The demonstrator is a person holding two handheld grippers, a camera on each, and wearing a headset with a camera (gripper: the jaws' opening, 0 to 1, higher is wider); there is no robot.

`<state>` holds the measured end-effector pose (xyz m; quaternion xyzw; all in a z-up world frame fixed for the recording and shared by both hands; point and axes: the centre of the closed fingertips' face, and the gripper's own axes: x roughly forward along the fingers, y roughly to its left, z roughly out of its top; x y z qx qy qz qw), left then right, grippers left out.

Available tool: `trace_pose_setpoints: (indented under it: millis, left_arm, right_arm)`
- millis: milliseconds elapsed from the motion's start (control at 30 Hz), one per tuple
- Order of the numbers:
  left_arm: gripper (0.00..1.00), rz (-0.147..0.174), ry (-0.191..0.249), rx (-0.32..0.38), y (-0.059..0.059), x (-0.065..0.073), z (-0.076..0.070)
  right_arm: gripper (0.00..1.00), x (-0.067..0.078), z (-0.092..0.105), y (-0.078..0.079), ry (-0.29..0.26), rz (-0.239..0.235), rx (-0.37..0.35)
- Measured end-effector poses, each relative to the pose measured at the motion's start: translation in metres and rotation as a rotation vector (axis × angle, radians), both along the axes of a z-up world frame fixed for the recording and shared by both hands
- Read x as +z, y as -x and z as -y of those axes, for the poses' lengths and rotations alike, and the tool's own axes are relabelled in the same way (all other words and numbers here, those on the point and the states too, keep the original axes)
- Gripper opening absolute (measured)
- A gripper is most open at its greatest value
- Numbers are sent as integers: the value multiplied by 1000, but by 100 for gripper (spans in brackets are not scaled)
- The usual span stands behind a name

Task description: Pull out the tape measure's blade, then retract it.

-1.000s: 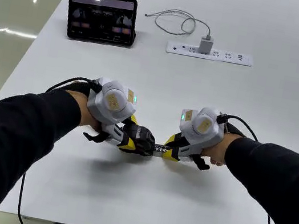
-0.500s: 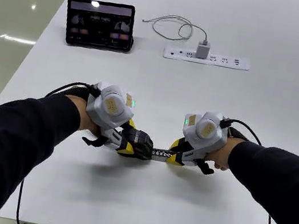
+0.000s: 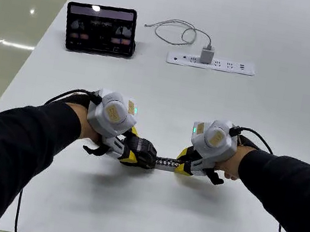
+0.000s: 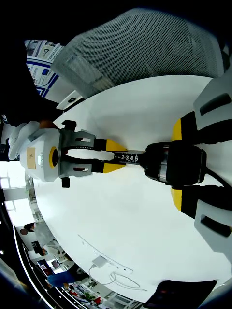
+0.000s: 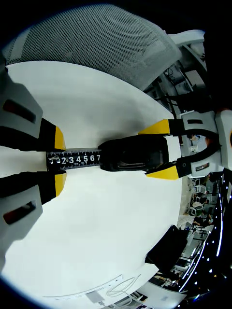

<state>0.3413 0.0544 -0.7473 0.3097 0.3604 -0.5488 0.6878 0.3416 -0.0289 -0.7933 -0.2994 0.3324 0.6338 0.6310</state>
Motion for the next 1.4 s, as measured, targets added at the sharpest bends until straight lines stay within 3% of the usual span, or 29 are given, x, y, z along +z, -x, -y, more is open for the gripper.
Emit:
trace_pose_setpoints:
  millis: [1400]
  left_arm:
    - [28,5,0,5,0,0,0]
  right_arm:
    - [10,-1,23,-1,31,10,-10]
